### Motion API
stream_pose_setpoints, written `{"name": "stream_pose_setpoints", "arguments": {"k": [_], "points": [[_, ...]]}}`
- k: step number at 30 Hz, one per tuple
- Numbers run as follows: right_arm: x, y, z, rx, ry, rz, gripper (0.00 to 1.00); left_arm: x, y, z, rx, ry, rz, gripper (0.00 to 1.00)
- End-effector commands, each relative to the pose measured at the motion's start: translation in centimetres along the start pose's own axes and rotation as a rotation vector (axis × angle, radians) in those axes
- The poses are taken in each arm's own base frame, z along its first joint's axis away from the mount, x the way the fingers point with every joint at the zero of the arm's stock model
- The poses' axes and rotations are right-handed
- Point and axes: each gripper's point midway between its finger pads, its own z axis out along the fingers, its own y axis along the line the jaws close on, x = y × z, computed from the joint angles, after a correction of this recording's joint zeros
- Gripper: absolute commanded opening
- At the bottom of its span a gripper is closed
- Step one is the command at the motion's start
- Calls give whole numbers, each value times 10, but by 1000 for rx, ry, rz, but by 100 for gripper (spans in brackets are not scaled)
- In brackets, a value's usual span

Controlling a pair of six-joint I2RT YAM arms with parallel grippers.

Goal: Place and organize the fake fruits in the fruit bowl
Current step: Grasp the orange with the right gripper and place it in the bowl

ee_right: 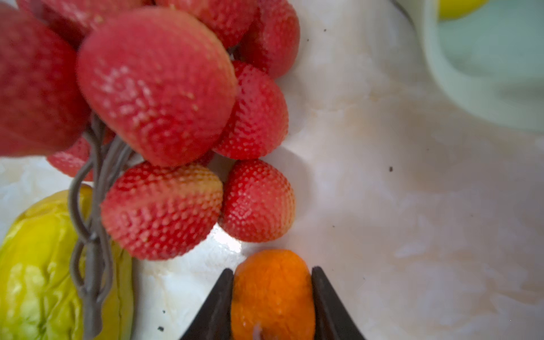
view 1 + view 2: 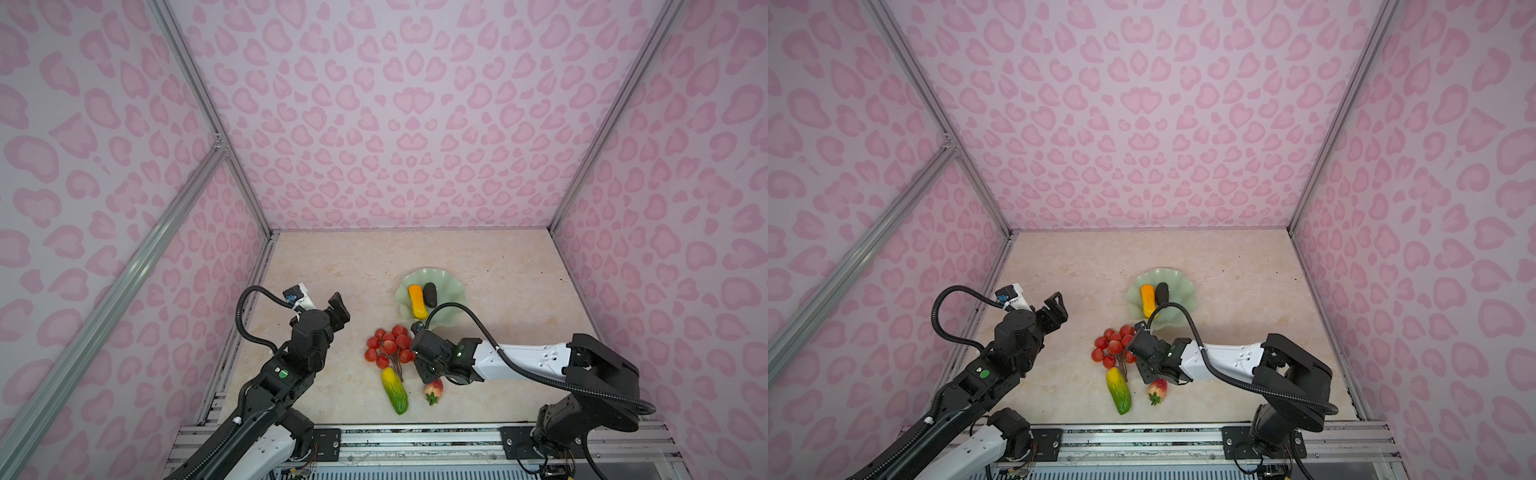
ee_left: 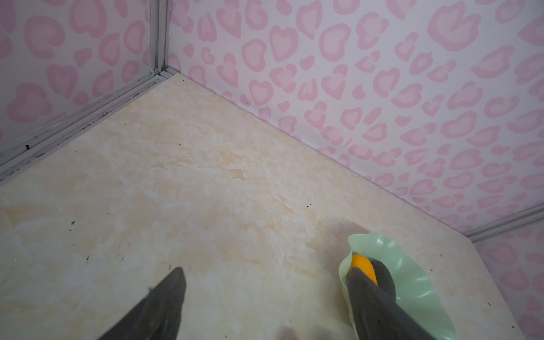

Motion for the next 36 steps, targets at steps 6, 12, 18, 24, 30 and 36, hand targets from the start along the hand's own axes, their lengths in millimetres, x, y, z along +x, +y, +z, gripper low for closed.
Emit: {"name": "stream_pose_setpoints", "arguments": {"k": [6,12,18,24,30,36], "points": [[-16,-40,-43,145,-110,58,26,0,-11,6,21,22,-10,87],[-66,-79,-81,189,-260,136,27,7,-12,7,40,41,-44,87],[-112,-117,-85,221,-376,213,27,17,-20,4,79,114,-33,86],[-154,-157,-53,234,-371,284,27,46,-22,-5,145,242,-13,83],[-172,-172,-3,260,-288,267,29,88,-33,-26,292,438,-4,77],[-172,-175,28,264,-235,278,44,128,-27,-54,348,604,38,75]]}}
